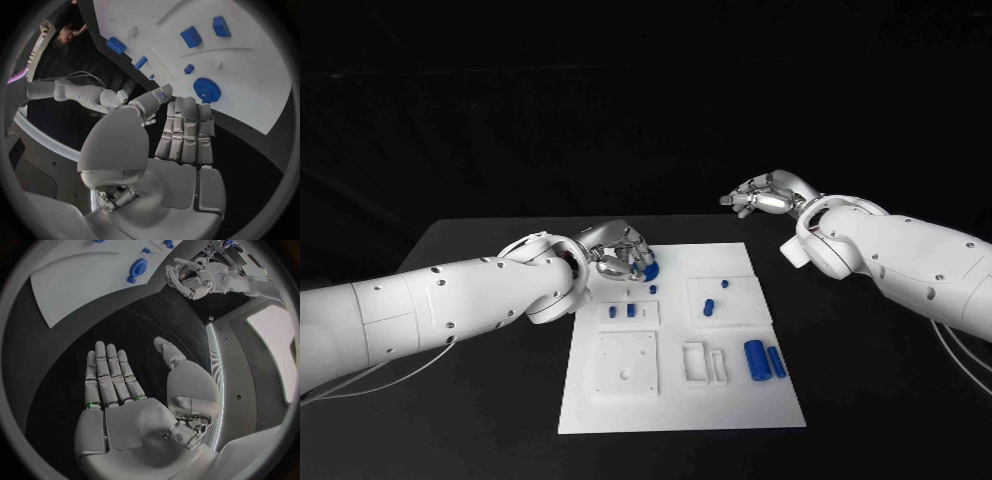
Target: Assemble the parts on the task board
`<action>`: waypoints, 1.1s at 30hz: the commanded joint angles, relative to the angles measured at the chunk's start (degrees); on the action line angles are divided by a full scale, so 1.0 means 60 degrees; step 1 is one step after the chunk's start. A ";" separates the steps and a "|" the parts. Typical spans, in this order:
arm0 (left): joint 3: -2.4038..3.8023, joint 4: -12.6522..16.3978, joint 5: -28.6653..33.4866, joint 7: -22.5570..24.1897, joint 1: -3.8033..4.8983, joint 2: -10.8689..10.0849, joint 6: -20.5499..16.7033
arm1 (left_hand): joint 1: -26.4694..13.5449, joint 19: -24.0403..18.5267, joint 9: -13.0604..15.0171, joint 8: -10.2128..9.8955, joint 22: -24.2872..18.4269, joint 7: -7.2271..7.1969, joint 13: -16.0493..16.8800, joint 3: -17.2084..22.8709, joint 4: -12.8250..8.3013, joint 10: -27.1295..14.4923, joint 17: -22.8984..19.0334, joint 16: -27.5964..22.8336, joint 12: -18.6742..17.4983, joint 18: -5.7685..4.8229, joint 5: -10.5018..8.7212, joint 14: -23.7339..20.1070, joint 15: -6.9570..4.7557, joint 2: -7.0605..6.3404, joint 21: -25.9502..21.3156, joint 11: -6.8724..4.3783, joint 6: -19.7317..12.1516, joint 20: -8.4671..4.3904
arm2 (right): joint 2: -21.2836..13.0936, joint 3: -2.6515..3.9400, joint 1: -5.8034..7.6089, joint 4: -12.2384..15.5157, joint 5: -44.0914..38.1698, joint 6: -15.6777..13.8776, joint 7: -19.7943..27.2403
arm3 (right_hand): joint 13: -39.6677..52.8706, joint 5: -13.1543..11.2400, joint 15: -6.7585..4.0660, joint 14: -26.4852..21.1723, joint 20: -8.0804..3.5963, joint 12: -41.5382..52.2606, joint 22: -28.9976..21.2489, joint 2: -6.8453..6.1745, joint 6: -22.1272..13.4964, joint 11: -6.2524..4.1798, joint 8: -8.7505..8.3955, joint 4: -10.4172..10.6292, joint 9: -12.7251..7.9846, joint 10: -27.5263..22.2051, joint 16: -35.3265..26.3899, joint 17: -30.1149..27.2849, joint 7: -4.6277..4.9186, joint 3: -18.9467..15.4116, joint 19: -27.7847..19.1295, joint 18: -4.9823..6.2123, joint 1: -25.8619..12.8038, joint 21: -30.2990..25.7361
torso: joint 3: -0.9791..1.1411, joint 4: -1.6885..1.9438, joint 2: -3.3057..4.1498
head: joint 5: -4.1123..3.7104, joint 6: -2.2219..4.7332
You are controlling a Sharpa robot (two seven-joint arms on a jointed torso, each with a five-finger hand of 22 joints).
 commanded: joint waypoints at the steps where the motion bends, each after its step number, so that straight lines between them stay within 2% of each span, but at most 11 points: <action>1: 0.0022 -0.0123 -0.1655 0.0367 0.0008 0.0210 0.0151 | 0.0139 0.0145 -0.0063 -0.0055 0.0051 -0.0009 -0.0079 -0.0019 -0.0059 0.0101 0.0075 0.0104 -0.0203 0.0188 0.0070 0.0145 -0.0015 -0.0028 0.0010 -0.0015 0.0081 -0.0382 | 0.0016 0.0006 -0.0002 -0.0001 0.0001 0.0103 0.0062 | -0.0013 0.0058 -0.0023 -0.0074 0.0028 -0.0006 0.0017 0.0030 -0.0076 0.0014 0.0047 0.0070 -0.0014 0.0035 -0.0053 -0.0009 0.0330 -0.0001 -0.0015 -0.0001 0.0015 -0.0055 | -0.0006 0.0003 0.0004 | -0.0013 0.0018; 5: 0.0062 -0.0402 -0.2176 -0.0099 0.0044 0.0465 0.1099 | 0.0171 0.0293 -0.0141 -0.0089 0.0120 -0.0018 -0.0155 -0.0051 -0.0057 0.0213 0.0168 0.0261 -0.0428 0.0243 0.0085 0.0279 -0.0035 -0.0018 0.0087 -0.0028 0.0128 -0.0400 | 0.0035 0.0006 -0.0002 0.0003 0.0001 0.0106 0.0064 | -0.0014 0.0058 -0.0024 -0.0074 0.0028 -0.0006 0.0018 0.0032 -0.0076 0.0015 0.0048 0.0071 -0.0014 0.0036 -0.0053 -0.0009 0.0330 -0.0001 -0.0015 0.0000 0.0016 -0.0056 | -0.0009 -0.0003 0.0012 | -0.0010 0.0027; 7: 0.0067 -0.0530 -0.2441 -0.0181 0.0069 0.0564 0.1343 | 0.0022 0.0474 -0.0196 -0.0143 0.0186 0.0002 -0.0182 -0.0183 -0.0007 0.0308 0.0288 0.0501 -0.0525 0.0292 -0.0189 0.0466 -0.0070 -0.0018 0.0205 -0.0059 0.0086 -0.0435 | 0.0049 0.0006 -0.0002 -0.0002 0.0001 0.0108 0.0068 | -0.0015 0.0058 -0.0024 -0.0074 0.0029 -0.0005 0.0019 0.0033 -0.0076 0.0014 0.0048 0.0071 -0.0015 0.0036 -0.0053 -0.0009 0.0330 -0.0001 -0.0015 0.0000 0.0016 -0.0056 | -0.0005 -0.0013 0.0012 | -0.0016 0.0035; 10: 0.0068 -0.0665 -0.2648 -0.0206 0.0070 0.0676 0.1505 | -0.0073 0.0554 -0.0238 -0.0171 0.0221 0.0010 -0.0206 -0.0246 0.0012 0.0378 0.0351 0.0618 -0.0619 0.0327 -0.0284 0.0488 -0.0087 -0.0025 0.0249 -0.0073 0.0084 -0.0452 | 0.0051 0.0006 -0.0002 -0.0004 0.0001 0.0112 0.0067 | -0.0015 0.0059 -0.0024 -0.0074 0.0029 -0.0005 0.0019 0.0033 -0.0075 0.0014 0.0049 0.0071 -0.0015 0.0036 -0.0053 -0.0010 0.0330 -0.0001 -0.0015 0.0000 0.0017 -0.0057 | -0.0002 -0.0021 0.0011 | -0.0013 0.0028; 14: 0.0065 -0.0950 -0.2671 -0.0157 0.0061 0.0919 0.1534 | -0.0173 0.0576 -0.0285 -0.0190 0.0242 0.0009 -0.0298 -0.0275 0.0035 0.0264 0.0374 0.0657 -0.0891 0.0355 -0.0298 0.0438 -0.0031 -0.0055 0.0234 -0.0008 0.0107 -0.0417 | 0.0060 0.0006 -0.0002 0.0003 0.0001 0.0111 0.0071 | -0.0017 0.0059 -0.0024 -0.0074 0.0029 -0.0005 0.0020 0.0035 -0.0076 0.0014 0.0049 0.0071 -0.0015 0.0036 -0.0053 -0.0010 0.0330 -0.0001 -0.0015 0.0001 0.0019 -0.0058 | 0.0003 -0.0010 0.0011 | -0.0032 0.0005; 16: 0.0064 -0.1014 -0.2674 -0.0157 0.0044 0.0991 0.1521 | -0.0349 0.0570 -0.0312 -0.0210 0.0249 0.0019 -0.0343 -0.0348 0.0120 0.0229 0.0368 0.0646 -0.1031 0.0366 -0.0464 0.0404 0.0009 -0.0108 0.0214 0.0033 0.0096 -0.0377 | 0.0054 0.0007 -0.0002 0.0025 0.0001 0.0114 0.0070 | -0.0018 0.0060 -0.0024 -0.0074 0.0029 -0.0005 0.0021 0.0036 -0.0076 0.0014 0.0049 0.0071 -0.0016 0.0036 -0.0053 -0.0010 0.0329 -0.0001 -0.0015 0.0002 0.0019 -0.0058 | -0.0001 -0.0007 0.0017 | -0.0031 0.0005; 17: 0.0064 -0.1055 -0.2674 -0.0145 0.0032 0.1035 0.1532 | -0.0402 0.0577 -0.0334 -0.0232 0.0254 0.0026 -0.0372 -0.0368 0.0159 0.0216 0.0366 0.0646 -0.1124 0.0393 -0.0649 0.0400 0.0027 -0.0137 0.0202 0.0050 0.0073 -0.0362 | 0.0061 0.0007 -0.0002 0.0021 0.0001 0.0116 0.0070 | -0.0018 0.0060 -0.0024 -0.0074 0.0029 -0.0005 0.0021 0.0036 -0.0076 0.0014 0.0049 0.0071 -0.0016 0.0036 -0.0053 -0.0010 0.0329 -0.0001 -0.0015 0.0002 0.0020 -0.0059 | -0.0006 -0.0009 0.0021 | -0.0029 0.0004; 20: 0.0063 -0.1151 -0.2675 -0.0154 0.0001 0.1130 0.1533 | -0.0488 0.0591 -0.0369 -0.0274 0.0264 0.0052 -0.0422 -0.0403 0.0217 0.0164 0.0362 0.0646 -0.1267 0.0418 -0.0701 0.0401 0.0057 -0.0188 0.0192 0.0085 0.0018 -0.0333 | 0.0064 0.0007 -0.0002 0.0018 0.0001 0.0117 0.0071 | -0.0019 0.0061 -0.0024 -0.0074 0.0030 -0.0004 0.0022 0.0037 -0.0076 0.0014 0.0050 0.0071 -0.0016 0.0036 -0.0053 -0.0010 0.0329 -0.0002 -0.0014 0.0002 0.0020 -0.0059 | -0.0009 -0.0009 0.0020 | -0.0041 -0.0006; 26: 0.0061 -0.1274 -0.2719 -0.0242 -0.0053 0.1236 0.1582 | -0.0530 0.0619 -0.0423 -0.0330 0.0284 0.0086 -0.0527 -0.0432 0.0270 0.0095 0.0359 0.0659 -0.1505 0.0480 -0.0691 0.0415 0.0112 -0.0221 0.0178 0.0143 -0.0056 -0.0279 | 0.0079 0.0007 -0.0002 0.0017 0.0001 0.0123 0.0072 | -0.0021 0.0061 -0.0024 -0.0074 0.0031 -0.0004 0.0024 0.0039 -0.0076 0.0014 0.0050 0.0071 -0.0017 0.0036 -0.0053 -0.0010 0.0329 -0.0003 -0.0014 0.0003 0.0021 -0.0061 | 0.0001 -0.0008 0.0007 | -0.0052 -0.0014; 30: 0.0059 -0.1300 -0.2719 -0.0356 -0.0083 0.1308 0.1645 | -0.0510 0.0650 -0.0434 -0.0328 0.0297 0.0084 -0.0549 -0.0419 0.0289 0.0132 0.0366 0.0684 -0.1557 0.0508 -0.0674 0.0443 0.0115 -0.0165 0.0187 0.0148 -0.0046 -0.0268 | 0.0078 0.0007 -0.0002 0.0015 0.0001 0.0134 0.0072 | -0.0023 0.0061 -0.0024 -0.0073 0.0031 -0.0003 0.0025 0.0040 -0.0076 0.0014 0.0051 0.0071 -0.0018 0.0036 -0.0052 -0.0010 0.0329 -0.0004 -0.0014 0.0004 0.0022 -0.0062 | -0.0004 -0.0010 0.0001 | -0.0070 -0.0001; 33: 0.0058 -0.1397 -0.2720 -0.0366 -0.0134 0.1379 0.1641 | -0.0468 0.0675 -0.0443 -0.0325 0.0310 0.0080 -0.0571 -0.0398 0.0284 0.0150 0.0375 0.0711 -0.1607 0.0530 -0.0648 0.0467 0.0116 -0.0122 0.0196 0.0147 -0.0034 -0.0264 | 0.0082 0.0007 -0.0002 0.0021 0.0001 0.0128 0.0073 | -0.0024 0.0061 -0.0024 -0.0073 0.0032 -0.0003 0.0026 0.0041 -0.0076 0.0014 0.0051 0.0071 -0.0018 0.0037 -0.0052 -0.0010 0.0329 -0.0005 -0.0014 0.0004 0.0022 -0.0063 | 0.0008 0.0004 -0.0007 | -0.0073 -0.0005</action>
